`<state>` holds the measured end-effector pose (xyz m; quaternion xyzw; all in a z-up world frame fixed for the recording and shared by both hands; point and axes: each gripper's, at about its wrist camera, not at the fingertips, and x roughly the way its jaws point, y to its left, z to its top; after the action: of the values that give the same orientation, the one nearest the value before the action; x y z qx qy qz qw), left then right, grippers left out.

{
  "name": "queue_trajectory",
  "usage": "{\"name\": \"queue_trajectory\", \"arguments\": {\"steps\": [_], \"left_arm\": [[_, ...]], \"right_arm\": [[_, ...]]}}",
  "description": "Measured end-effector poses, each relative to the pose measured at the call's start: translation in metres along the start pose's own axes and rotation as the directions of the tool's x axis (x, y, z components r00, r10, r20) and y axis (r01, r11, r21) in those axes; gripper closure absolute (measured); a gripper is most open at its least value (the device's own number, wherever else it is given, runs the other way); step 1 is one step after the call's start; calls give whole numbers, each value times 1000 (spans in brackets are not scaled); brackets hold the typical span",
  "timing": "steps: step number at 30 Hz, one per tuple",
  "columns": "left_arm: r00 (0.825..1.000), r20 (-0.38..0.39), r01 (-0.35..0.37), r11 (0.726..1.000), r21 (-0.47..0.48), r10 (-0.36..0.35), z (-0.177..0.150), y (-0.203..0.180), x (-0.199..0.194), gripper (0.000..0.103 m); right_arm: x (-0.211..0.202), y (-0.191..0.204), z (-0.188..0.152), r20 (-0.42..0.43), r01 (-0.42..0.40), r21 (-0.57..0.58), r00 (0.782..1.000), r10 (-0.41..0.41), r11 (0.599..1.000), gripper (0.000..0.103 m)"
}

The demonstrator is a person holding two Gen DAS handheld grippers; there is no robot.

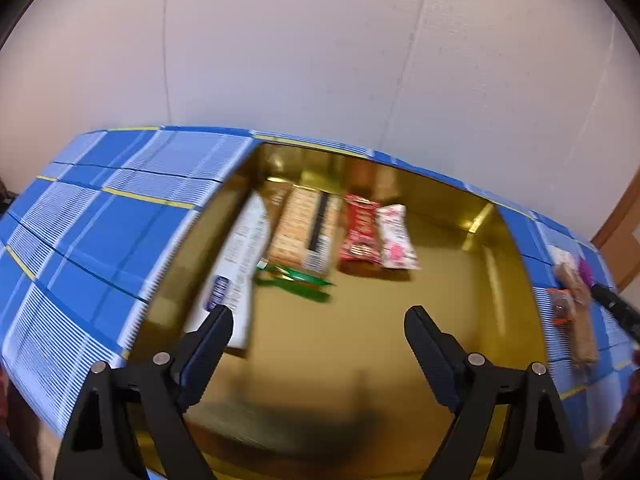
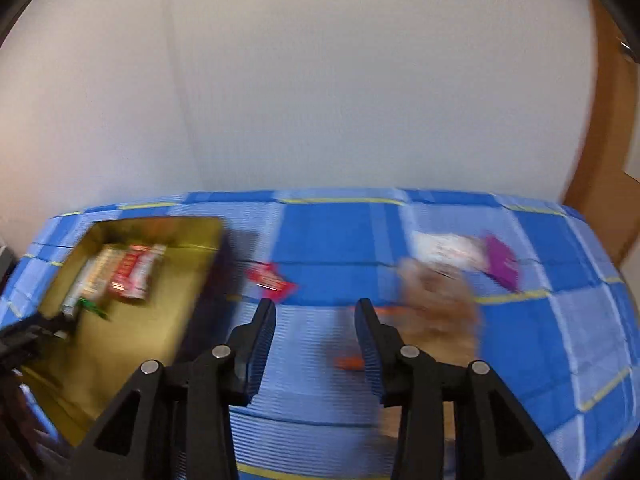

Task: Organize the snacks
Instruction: 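Grasp the orange-clipped clear pastry bag with the left tool while right grasps the puffed-rice pack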

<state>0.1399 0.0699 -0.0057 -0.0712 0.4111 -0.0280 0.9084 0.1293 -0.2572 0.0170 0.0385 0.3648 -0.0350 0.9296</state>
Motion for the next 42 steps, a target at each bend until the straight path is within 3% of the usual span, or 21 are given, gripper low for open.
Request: {"name": "queue_trajectory", "arguments": {"steps": [4, 8, 10, 14, 17, 21, 28, 34, 37, 42], "left_arm": [[1000, -19, -6, 1000, 14, 6, -3, -22, -10, 15], [1000, -25, -18, 999, 36, 19, -1, -46, -20, 14], [1000, -20, -2, 999, 50, 3, 0, -59, -24, 12], [1000, -3, 21, 994, 105, -21, -3, -90, -33, 9], [999, -18, 41, 991, 131, -39, -8, -109, -36, 9], [998, -39, 59, 981, 183, -53, -14, -137, -35, 9], [996, -65, 76, 976, 206, -64, -12, -174, -21, 9], [994, -84, 82, 966, 245, -63, -6, -210, -6, 9], [992, -99, 99, 962, 254, -76, -4, -227, 4, 9], [986, -145, 118, 948, 295, -78, -8, -262, 24, 9]], "right_arm": [[-6, -45, -15, 27, 57, 69, 998, -59, 996, 61], [-13, -90, -22, 28, 33, 243, 999, -41, 969, 59], [-15, -106, -25, 31, 8, 318, 999, -18, 948, 44], [2, -123, -36, -50, -9, 407, 998, 32, 914, 36], [8, -118, -44, -102, -3, 369, 994, 43, 929, 29], [7, -101, -53, -60, 16, 221, 998, -3, 975, 29], [18, -82, -54, -15, 5, 142, 1000, -3, 990, 22], [34, -69, -54, -62, 37, 34, 997, -35, 999, 23], [27, -81, -59, -68, 25, 56, 997, -21, 998, 24], [5, -110, -74, -62, 83, 90, 995, -78, 992, 25]]}}
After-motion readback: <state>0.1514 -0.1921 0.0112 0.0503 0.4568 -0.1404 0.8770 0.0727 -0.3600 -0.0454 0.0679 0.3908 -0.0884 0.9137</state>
